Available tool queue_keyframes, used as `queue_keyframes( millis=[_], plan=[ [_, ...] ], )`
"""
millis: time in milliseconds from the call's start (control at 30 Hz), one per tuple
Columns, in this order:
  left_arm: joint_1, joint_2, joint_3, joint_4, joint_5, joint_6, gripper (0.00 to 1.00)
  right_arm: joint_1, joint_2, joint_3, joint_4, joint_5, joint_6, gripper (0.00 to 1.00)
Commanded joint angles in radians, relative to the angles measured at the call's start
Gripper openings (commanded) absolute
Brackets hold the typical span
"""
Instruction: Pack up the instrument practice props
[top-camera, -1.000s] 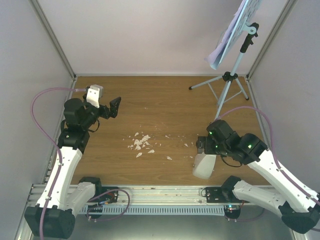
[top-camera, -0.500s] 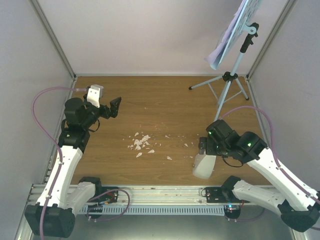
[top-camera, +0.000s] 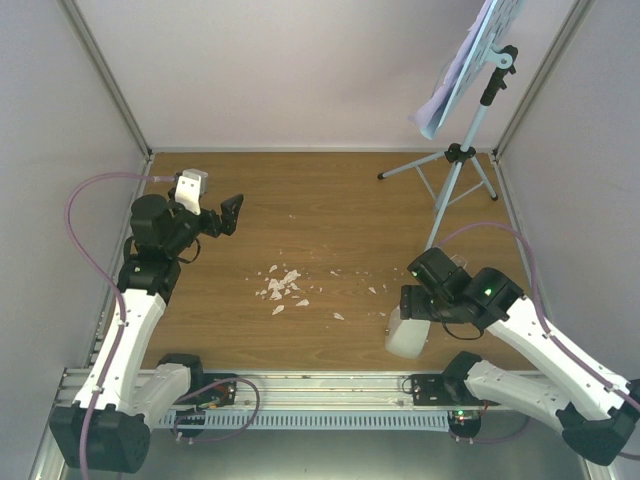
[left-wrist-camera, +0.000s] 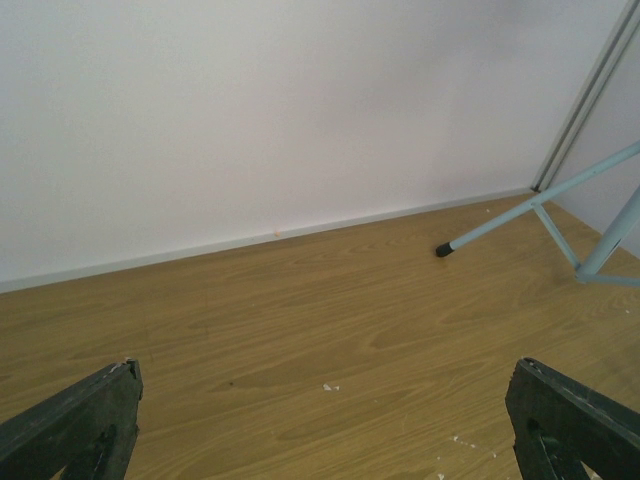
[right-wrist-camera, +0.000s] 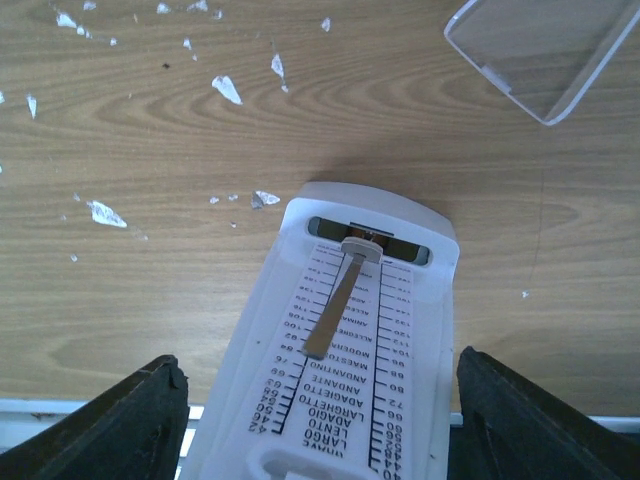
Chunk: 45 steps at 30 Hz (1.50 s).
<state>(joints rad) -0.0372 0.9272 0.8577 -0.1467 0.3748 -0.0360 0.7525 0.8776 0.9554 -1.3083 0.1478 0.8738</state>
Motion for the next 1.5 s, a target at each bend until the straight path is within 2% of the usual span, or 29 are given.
queue_keyframes(
  millis=[0,133,267,433,600,767,967,1200,1467],
  plan=[
    [0.003,0.002,0.005,0.034,0.010,-0.004,0.99,0.011,-0.018,-0.032,0.043,-0.018,0.012,0.70],
    [0.003,0.005,0.003,0.034,-0.002,0.001,0.99,0.011,-0.009,-0.009,0.073,0.009,-0.007,0.60],
    [0.003,0.010,0.001,0.033,0.002,-0.001,0.99,0.011,0.022,0.030,0.117,0.017,-0.054,0.57],
    [0.003,0.001,-0.001,0.034,-0.004,0.004,0.99,0.011,0.053,0.047,0.239,-0.002,-0.191,0.54],
    [-0.001,-0.014,-0.016,0.046,-0.006,0.005,0.99,0.012,0.070,0.040,0.454,-0.032,-0.398,0.52],
    [-0.007,-0.002,-0.015,0.047,-0.003,0.007,0.99,0.013,0.169,0.055,0.629,-0.139,-0.648,0.51],
    [-0.013,0.005,-0.022,0.060,-0.010,0.021,0.99,0.012,0.275,0.101,0.781,-0.292,-0.858,0.51],
    [-0.015,-0.004,-0.029,0.065,-0.041,0.041,0.99,0.027,0.417,0.176,0.785,-0.472,-0.980,0.50],
    [-0.016,-0.023,-0.032,0.067,-0.035,0.053,0.99,0.081,0.510,0.201,0.759,-0.490,-1.011,0.52]
  ],
)
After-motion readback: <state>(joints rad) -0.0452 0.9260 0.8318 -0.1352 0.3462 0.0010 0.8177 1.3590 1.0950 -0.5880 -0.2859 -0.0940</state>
